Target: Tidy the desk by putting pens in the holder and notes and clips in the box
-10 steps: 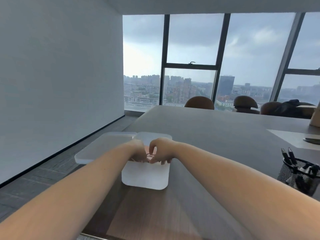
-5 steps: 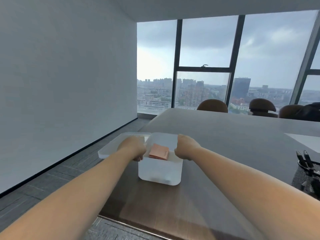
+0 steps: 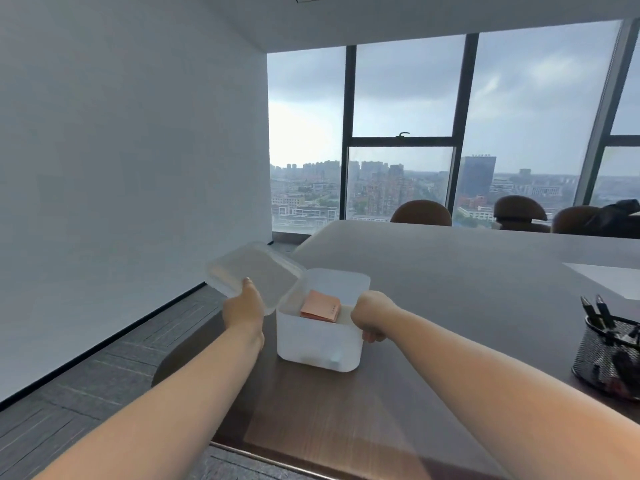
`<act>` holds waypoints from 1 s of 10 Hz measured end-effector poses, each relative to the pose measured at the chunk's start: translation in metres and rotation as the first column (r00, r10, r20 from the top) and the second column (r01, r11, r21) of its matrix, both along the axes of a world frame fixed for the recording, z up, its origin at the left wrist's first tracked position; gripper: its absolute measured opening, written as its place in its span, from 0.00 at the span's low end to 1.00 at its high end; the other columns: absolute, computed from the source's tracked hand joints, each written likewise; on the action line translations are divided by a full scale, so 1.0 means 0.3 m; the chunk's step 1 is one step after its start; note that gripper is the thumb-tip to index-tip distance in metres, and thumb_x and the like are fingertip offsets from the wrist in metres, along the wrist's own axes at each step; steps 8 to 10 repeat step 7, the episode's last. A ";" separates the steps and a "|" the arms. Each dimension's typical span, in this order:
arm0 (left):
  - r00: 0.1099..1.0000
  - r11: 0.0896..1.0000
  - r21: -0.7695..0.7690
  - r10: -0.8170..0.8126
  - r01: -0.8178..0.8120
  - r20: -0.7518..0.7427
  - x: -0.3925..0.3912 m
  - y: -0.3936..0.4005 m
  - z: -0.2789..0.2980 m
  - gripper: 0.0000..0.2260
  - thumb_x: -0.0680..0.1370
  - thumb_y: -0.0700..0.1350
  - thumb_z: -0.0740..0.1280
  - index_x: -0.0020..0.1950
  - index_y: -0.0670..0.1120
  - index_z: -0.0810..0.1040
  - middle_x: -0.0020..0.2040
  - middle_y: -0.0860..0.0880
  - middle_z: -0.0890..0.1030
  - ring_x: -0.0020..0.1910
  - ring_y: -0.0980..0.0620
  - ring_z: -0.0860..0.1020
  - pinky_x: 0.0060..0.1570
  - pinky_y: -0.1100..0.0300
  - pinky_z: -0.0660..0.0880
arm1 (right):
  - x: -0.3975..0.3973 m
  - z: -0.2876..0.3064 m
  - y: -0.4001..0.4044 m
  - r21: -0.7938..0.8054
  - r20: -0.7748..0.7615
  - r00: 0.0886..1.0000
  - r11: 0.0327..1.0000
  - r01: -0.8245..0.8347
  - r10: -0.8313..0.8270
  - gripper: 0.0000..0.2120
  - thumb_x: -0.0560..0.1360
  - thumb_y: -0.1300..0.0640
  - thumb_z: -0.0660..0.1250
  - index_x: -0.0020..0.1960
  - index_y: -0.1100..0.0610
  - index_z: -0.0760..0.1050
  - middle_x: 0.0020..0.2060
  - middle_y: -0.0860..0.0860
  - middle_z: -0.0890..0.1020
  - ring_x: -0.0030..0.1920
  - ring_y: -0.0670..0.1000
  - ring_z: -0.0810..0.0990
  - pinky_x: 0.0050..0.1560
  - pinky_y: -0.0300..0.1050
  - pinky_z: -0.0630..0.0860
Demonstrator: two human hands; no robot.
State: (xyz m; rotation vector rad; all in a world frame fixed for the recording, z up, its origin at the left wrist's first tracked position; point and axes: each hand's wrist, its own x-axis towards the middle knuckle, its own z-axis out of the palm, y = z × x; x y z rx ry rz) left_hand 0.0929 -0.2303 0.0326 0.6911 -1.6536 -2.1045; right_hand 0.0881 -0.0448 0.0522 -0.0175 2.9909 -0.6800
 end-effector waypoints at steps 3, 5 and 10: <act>0.984 0.820 -0.564 -0.164 0.095 -0.073 -0.034 0.085 0.145 0.26 0.83 0.53 0.47 0.62 0.38 0.77 0.57 0.45 0.79 0.59 0.43 0.76 0.61 0.53 0.70 | -0.035 -0.004 0.051 -0.081 -0.006 0.999 0.995 0.049 -0.050 0.18 0.78 0.67 0.52 0.30 0.61 0.65 0.39 0.64 0.82 0.32 0.57 0.75 0.33 0.44 0.72; 0.872 0.585 -0.657 -0.411 0.475 0.265 -0.090 0.177 0.091 0.05 0.74 0.42 0.64 0.39 0.44 0.75 0.40 0.45 0.77 0.42 0.49 0.72 0.45 0.59 0.66 | -0.011 0.021 0.097 0.026 -0.009 1.000 1.000 -0.010 0.010 0.09 0.72 0.70 0.56 0.40 0.64 0.74 0.39 0.64 0.81 0.31 0.57 0.73 0.26 0.42 0.67; 0.928 0.182 -0.933 -0.271 0.312 0.257 -0.054 0.271 0.108 0.10 0.76 0.48 0.63 0.36 0.47 0.74 0.39 0.48 0.80 0.40 0.46 0.77 0.39 0.59 0.70 | 0.011 0.027 0.192 0.065 -0.019 1.000 0.998 0.012 -0.011 0.14 0.75 0.64 0.56 0.31 0.61 0.70 0.30 0.56 0.78 0.23 0.51 0.70 0.23 0.39 0.67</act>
